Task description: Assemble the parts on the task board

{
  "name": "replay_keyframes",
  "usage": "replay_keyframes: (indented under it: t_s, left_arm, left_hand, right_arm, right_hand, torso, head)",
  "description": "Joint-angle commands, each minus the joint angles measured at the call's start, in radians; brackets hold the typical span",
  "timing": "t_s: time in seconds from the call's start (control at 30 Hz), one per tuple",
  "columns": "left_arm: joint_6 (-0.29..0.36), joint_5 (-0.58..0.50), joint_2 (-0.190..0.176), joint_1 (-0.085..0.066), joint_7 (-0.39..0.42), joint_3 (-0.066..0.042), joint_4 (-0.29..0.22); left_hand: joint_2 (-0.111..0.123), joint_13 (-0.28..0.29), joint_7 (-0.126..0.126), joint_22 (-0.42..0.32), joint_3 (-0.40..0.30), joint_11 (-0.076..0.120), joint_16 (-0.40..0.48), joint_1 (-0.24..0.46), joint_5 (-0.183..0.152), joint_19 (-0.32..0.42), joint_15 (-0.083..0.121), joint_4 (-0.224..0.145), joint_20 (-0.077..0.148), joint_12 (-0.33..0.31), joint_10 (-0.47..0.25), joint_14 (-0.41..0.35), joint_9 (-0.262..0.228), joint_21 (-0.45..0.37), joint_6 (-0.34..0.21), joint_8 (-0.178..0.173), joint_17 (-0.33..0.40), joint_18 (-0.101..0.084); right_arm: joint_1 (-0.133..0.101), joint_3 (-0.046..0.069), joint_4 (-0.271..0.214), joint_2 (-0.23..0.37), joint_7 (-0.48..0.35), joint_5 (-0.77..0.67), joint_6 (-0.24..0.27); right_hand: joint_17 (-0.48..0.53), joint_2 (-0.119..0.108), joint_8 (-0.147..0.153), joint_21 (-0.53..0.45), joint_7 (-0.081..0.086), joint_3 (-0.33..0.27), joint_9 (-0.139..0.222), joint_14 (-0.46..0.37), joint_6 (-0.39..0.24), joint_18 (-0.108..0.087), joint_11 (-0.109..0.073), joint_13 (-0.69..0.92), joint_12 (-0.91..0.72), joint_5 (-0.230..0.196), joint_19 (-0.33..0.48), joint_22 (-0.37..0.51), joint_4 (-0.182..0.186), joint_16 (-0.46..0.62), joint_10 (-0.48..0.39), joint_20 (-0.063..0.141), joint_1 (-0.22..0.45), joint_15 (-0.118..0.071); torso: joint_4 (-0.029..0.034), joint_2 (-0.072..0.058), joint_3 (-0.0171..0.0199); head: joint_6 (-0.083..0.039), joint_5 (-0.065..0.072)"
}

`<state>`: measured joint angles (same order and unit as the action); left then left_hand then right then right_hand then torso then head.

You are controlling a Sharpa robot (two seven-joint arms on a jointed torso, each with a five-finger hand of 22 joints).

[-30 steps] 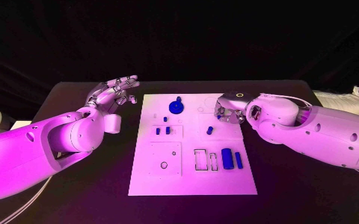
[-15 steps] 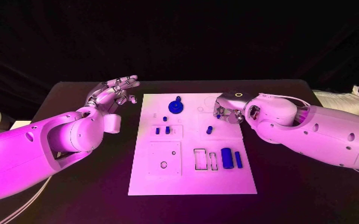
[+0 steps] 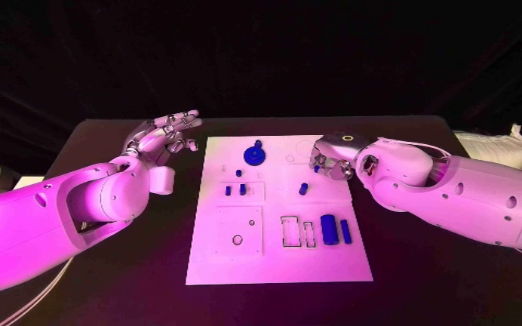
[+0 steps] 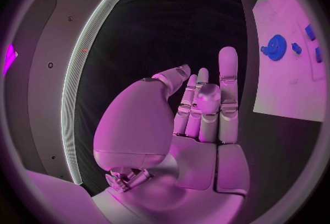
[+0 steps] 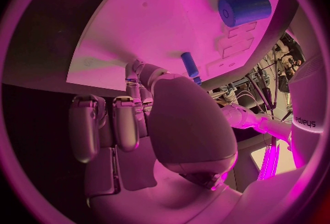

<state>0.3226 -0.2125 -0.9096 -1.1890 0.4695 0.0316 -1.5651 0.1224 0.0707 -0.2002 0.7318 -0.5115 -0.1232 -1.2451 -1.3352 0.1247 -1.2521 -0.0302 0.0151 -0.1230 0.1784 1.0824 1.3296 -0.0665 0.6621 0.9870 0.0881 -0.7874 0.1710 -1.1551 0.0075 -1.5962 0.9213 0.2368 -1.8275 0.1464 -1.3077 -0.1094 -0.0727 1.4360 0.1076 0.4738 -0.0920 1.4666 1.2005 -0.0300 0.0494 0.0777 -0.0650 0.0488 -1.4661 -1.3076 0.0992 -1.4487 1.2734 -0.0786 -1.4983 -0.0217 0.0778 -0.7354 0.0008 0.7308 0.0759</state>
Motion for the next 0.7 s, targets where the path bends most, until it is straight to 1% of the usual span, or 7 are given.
replay_keyframes:
  t_s: [0.03, 0.3, 0.43, 0.6, 0.7]
  left_arm:
    - [-0.008, -0.003, 0.000, 0.000, -0.003, 0.000, -0.001]
    - [-0.007, -0.003, -0.001, 0.000, -0.010, 0.000, 0.001]
    - [-0.007, -0.003, -0.001, 0.000, -0.013, 0.000, 0.002]
    - [-0.008, -0.003, -0.002, 0.000, -0.017, 0.000, 0.003]
    - [-0.009, -0.003, -0.001, 0.000, -0.018, 0.000, 0.003]
  left_hand:
    - [0.003, -0.002, -0.001, -0.002, 0.002, 0.000, 0.006, 0.006, 0.000, 0.005, 0.000, -0.006, -0.001, 0.007, -0.007, -0.007, 0.001, -0.005, -0.007, -0.004, 0.002, 0.010]
    - [0.005, -0.002, -0.003, -0.003, 0.003, -0.002, 0.009, 0.007, 0.000, 0.008, -0.002, -0.008, -0.002, 0.009, -0.015, -0.013, 0.001, -0.007, -0.013, -0.004, 0.011, 0.010]
    - [0.005, -0.002, -0.004, -0.003, 0.004, -0.003, 0.010, 0.006, 0.000, 0.009, -0.003, -0.010, -0.003, 0.011, -0.019, -0.016, 0.001, -0.008, -0.015, -0.004, 0.015, 0.010]
    - [0.005, -0.002, -0.005, -0.004, 0.003, -0.004, 0.011, 0.006, 0.000, 0.011, -0.003, -0.011, -0.004, 0.012, -0.022, -0.018, 0.000, -0.009, -0.018, -0.003, 0.018, 0.010]
    - [0.005, -0.002, -0.005, -0.004, 0.003, -0.004, 0.011, 0.005, 0.000, 0.011, -0.004, -0.013, -0.004, 0.013, -0.024, -0.020, 0.000, -0.010, -0.019, -0.003, 0.020, 0.010]
  right_arm:
    - [-0.001, 0.002, -0.007, 0.001, 0.011, -0.012, 0.030]
    - [-0.004, 0.005, -0.024, 0.017, 0.016, -0.005, 0.030]
    - [-0.006, 0.008, -0.040, 0.028, 0.018, 0.000, 0.031]
    - [-0.011, 0.012, -0.082, 0.043, 0.012, 0.013, 0.055]
    - [-0.014, 0.014, -0.121, 0.048, 0.005, 0.017, 0.074]
  right_hand:
    - [-0.100, 0.001, -0.002, 0.004, 0.001, 0.004, -0.002, 0.074, 0.011, -0.014, -0.003, -0.001, 0.001, 0.001, -0.018, -0.079, 0.002, -0.003, 0.006, 0.003, 0.011, -0.005]
    - [-0.100, 0.000, -0.002, 0.004, 0.000, 0.004, -0.003, 0.074, 0.011, -0.015, -0.003, -0.002, 0.001, 0.001, -0.017, -0.078, 0.002, -0.003, 0.006, 0.003, 0.014, -0.005]
    - [-0.101, -0.001, -0.002, 0.004, 0.000, 0.004, -0.003, 0.074, 0.012, -0.014, -0.003, -0.002, 0.001, 0.001, -0.018, -0.079, 0.002, -0.004, 0.006, 0.003, 0.016, -0.005]
    - [-0.101, -0.002, -0.002, 0.005, 0.000, 0.004, -0.003, 0.074, 0.012, -0.014, -0.003, -0.002, 0.001, 0.001, -0.018, -0.080, 0.001, -0.004, 0.007, 0.003, 0.019, -0.005]
    - [-0.102, -0.003, -0.002, 0.006, 0.000, 0.004, -0.003, 0.074, 0.012, -0.014, -0.002, -0.003, 0.001, 0.001, -0.019, -0.081, 0.001, -0.005, 0.007, 0.003, 0.020, -0.005]
  torso:
    - [-0.0004, 0.000, -0.0002]
    - [-0.0009, 0.000, -0.0002]
    - [-0.0004, 0.000, 0.0000]
    - [-0.0013, 0.000, 0.0001]
    - [-0.0008, 0.000, 0.0000]
  head:
    - [0.000, 0.000]
    - [0.000, 0.000]
    - [0.000, 0.001]
    - [0.001, 0.000]
    - [0.002, -0.003]
